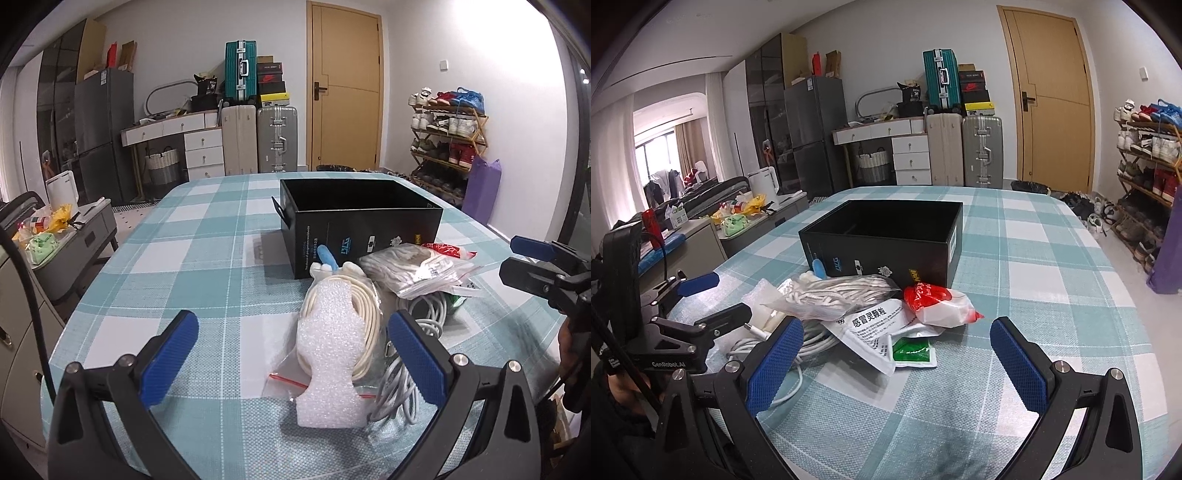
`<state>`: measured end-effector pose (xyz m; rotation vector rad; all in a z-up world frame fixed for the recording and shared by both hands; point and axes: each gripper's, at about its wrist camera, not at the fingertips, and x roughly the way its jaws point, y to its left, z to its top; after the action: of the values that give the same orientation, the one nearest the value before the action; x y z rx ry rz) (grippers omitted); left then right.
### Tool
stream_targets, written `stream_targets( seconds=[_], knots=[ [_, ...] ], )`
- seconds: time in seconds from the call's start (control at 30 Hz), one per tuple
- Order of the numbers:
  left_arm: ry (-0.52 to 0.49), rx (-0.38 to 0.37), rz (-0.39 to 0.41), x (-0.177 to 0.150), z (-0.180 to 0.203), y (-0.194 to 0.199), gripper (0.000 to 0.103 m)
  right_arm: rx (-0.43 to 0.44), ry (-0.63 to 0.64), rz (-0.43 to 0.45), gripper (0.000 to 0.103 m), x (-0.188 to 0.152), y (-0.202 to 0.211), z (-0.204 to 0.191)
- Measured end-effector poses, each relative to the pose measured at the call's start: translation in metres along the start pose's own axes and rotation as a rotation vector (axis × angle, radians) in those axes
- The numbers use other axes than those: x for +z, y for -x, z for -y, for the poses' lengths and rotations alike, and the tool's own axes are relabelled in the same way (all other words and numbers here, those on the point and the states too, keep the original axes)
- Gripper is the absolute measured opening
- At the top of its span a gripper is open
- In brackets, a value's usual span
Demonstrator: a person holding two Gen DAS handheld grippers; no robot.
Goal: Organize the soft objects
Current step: 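Move the left tool toward the white foam piece and the right tool toward the red-and-white bag, then grasp the white foam piece with the left gripper while the right gripper grasps the red-and-white bag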
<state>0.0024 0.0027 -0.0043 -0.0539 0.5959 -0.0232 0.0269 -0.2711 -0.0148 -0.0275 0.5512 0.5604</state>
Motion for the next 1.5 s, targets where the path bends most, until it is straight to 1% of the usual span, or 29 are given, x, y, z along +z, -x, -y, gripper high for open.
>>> stream_targets(
  seconds=[0.1,0.13,0.2,0.23,0.33,0.43,0.6,0.77,0.9,1.07,1.13,1.2,1.3,1.33,1.37,1.4,1.43,1.5],
  knots=[
    [-0.043,0.03,0.016,0.002,0.0,-0.002,0.103,0.018,-0.005,-0.009,0.103,0.002,-0.001,0.002],
    [-0.035,0.025,0.021,0.002,0.0,-0.002,0.103,0.023,-0.006,-0.008,0.103,0.003,-0.001,0.002],
    [-0.041,0.025,0.018,0.003,0.0,-0.002,0.103,0.012,-0.002,0.004,0.103,0.005,0.0,0.001],
    [-0.062,0.034,0.015,0.004,0.0,-0.003,0.103,0.007,0.007,0.005,0.103,0.006,0.0,0.0],
    [-0.088,0.043,0.023,0.006,0.0,-0.005,0.103,-0.004,0.036,-0.003,0.103,0.009,-0.002,-0.003],
    [-0.088,0.035,0.011,0.01,-0.001,-0.007,0.103,-0.008,0.047,-0.021,0.103,0.011,-0.007,-0.003],
    [-0.055,0.019,0.009,0.01,-0.003,-0.01,0.103,-0.015,0.052,-0.053,0.103,0.016,-0.017,-0.001],
    [-0.061,0.003,-0.007,0.008,-0.002,-0.013,0.103,-0.009,0.022,-0.098,0.103,0.019,-0.03,0.01],
    [-0.072,-0.001,-0.009,0.008,0.0,-0.014,0.103,-0.021,0.003,-0.109,0.103,0.023,-0.036,0.018],
    [-0.078,-0.018,-0.015,0.008,0.002,-0.012,0.102,-0.057,-0.053,-0.121,0.103,0.027,-0.043,0.033],
    [-0.085,-0.024,-0.019,0.008,0.003,-0.011,0.099,-0.061,-0.063,-0.129,0.103,0.028,-0.046,0.037],
    [-0.094,-0.028,-0.028,0.008,0.003,-0.011,0.093,-0.071,-0.065,-0.136,0.102,0.03,-0.05,0.039],
    [-0.11,-0.04,-0.041,0.005,0.005,-0.01,0.093,-0.067,-0.083,-0.162,0.094,0.032,-0.06,0.044],
    [-0.117,-0.047,-0.044,0.005,0.006,-0.009,0.092,-0.067,-0.089,-0.173,0.094,0.032,-0.063,0.045],
    [-0.125,-0.053,-0.042,0.004,0.008,-0.009,0.086,-0.067,-0.095,-0.181,0.093,0.032,-0.066,0.047],
    [-0.136,-0.062,-0.046,0.003,0.009,-0.009,0.076,-0.063,-0.102,-0.185,0.093,0.031,-0.069,0.048],
    [-0.14,-0.067,-0.053,0.003,0.01,-0.01,0.072,-0.061,-0.108,-0.189,0.092,0.031,-0.071,0.05],
    [-0.147,-0.078,-0.07,0.001,0.011,-0.013,0.06,-0.053,-0.122,-0.197,0.092,0.031,-0.075,0.053]
  ],
)
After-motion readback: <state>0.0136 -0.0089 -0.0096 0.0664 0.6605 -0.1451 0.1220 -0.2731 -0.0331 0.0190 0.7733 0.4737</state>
